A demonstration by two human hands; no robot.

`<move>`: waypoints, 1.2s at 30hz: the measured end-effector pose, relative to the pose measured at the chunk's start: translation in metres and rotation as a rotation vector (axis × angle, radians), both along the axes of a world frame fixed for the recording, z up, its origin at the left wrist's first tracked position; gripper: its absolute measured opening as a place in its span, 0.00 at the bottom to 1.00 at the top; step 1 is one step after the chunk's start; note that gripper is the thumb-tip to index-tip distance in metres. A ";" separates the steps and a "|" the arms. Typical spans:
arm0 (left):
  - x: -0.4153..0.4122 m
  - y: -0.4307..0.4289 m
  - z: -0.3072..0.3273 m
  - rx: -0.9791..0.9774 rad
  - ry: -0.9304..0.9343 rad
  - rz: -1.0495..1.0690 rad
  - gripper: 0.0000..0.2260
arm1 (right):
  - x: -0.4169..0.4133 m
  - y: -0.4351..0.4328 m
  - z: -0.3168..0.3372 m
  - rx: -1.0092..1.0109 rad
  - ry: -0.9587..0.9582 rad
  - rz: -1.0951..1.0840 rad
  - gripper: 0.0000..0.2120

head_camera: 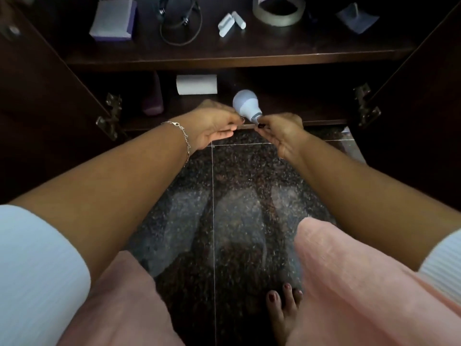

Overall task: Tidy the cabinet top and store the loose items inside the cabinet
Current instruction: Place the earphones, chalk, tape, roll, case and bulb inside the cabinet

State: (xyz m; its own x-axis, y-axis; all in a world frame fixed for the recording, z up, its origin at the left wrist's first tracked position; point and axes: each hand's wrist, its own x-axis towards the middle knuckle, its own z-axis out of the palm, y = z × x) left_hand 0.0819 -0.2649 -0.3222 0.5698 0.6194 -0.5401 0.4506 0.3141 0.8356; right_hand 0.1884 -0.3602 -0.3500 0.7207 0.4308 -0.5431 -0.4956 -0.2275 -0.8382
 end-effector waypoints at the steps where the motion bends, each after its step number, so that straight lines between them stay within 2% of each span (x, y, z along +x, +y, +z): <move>1: 0.004 0.001 -0.002 -0.021 -0.014 0.009 0.10 | 0.001 0.006 -0.007 -0.007 -0.011 -0.027 0.10; 4: 0.015 0.005 -0.011 -0.087 -0.057 0.068 0.10 | 0.003 0.021 -0.019 -0.084 -0.064 -0.043 0.14; 7: 0.025 0.009 -0.024 -0.118 -0.071 0.140 0.16 | 0.008 0.035 -0.025 -0.129 -0.123 -0.086 0.09; 8: 0.028 0.010 -0.028 -0.120 -0.069 0.165 0.17 | 0.010 0.038 -0.025 -0.144 -0.138 -0.092 0.11; 14: 0.052 0.015 -0.042 -0.108 -0.095 0.242 0.06 | 0.027 0.061 -0.033 -0.178 -0.210 -0.129 0.11; 18: 0.065 0.020 -0.044 -0.149 -0.150 0.305 0.12 | 0.033 0.069 -0.037 -0.178 -0.248 -0.154 0.12; 21: 0.070 0.023 -0.045 -0.177 -0.178 0.313 0.06 | 0.039 0.075 -0.039 -0.182 -0.259 -0.157 0.12; 25: 0.072 0.026 -0.048 -0.236 -0.255 0.344 0.09 | 0.042 0.082 -0.042 -0.202 -0.275 -0.130 0.07; 30: 0.074 0.031 -0.046 -0.287 -0.288 0.352 0.09 | 0.043 0.090 -0.040 -0.255 -0.286 -0.097 0.12; 36: 0.074 0.030 -0.044 -0.317 -0.310 0.335 0.10 | 0.046 0.090 -0.044 -0.274 -0.324 -0.072 0.06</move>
State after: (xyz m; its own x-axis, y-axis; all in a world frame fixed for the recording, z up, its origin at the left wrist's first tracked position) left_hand 0.1563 -0.2348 -0.3662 0.5316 0.6282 -0.5681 0.0310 0.6559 0.7542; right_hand 0.2345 -0.2702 -0.3935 0.8959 0.2444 -0.3710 -0.2394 -0.4378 -0.8666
